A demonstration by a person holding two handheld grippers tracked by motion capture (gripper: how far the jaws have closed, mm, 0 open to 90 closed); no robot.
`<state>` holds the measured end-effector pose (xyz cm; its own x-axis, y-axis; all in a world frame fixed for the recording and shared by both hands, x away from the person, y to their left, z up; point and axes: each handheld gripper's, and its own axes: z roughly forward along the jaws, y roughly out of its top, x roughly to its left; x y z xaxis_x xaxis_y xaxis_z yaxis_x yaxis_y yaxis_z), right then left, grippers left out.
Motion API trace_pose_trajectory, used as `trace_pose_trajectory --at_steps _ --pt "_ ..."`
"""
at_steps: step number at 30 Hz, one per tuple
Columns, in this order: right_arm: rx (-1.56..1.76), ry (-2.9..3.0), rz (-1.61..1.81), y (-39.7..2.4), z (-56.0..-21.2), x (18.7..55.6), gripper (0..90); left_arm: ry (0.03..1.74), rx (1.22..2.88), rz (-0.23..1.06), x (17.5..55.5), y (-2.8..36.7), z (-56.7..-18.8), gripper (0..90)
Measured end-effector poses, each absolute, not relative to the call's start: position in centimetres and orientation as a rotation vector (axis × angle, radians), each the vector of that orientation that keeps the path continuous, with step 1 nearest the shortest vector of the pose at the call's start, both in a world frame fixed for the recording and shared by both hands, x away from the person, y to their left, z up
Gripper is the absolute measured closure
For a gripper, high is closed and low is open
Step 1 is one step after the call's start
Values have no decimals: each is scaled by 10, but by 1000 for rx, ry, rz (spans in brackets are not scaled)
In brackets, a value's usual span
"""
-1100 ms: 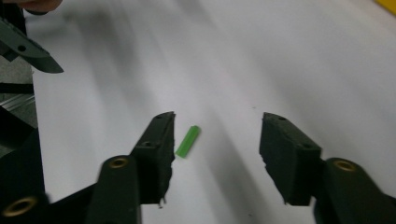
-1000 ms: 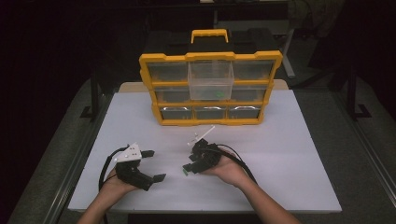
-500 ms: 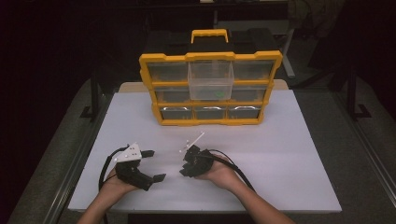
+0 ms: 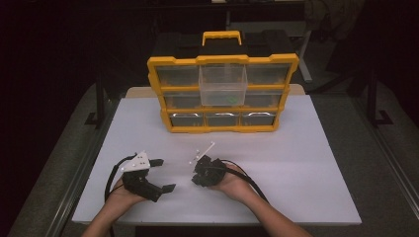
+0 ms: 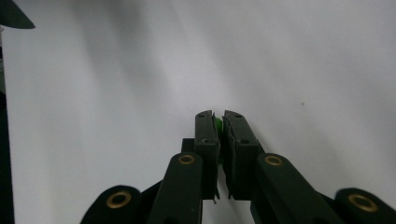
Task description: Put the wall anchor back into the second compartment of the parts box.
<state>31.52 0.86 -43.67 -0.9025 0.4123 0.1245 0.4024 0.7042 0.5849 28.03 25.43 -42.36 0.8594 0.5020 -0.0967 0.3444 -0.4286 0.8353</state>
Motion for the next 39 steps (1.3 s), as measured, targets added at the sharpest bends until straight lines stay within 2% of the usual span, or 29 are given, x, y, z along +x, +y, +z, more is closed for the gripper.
trace_pose_trajectory --at_steps 18,39 --pt "744 2848 1065 -34 -401 326 834 617 2059 207 280 255 -423 8" --pt "933 2703 1142 -103 -333 338 834 615 2040 212 282 258 -423 8"
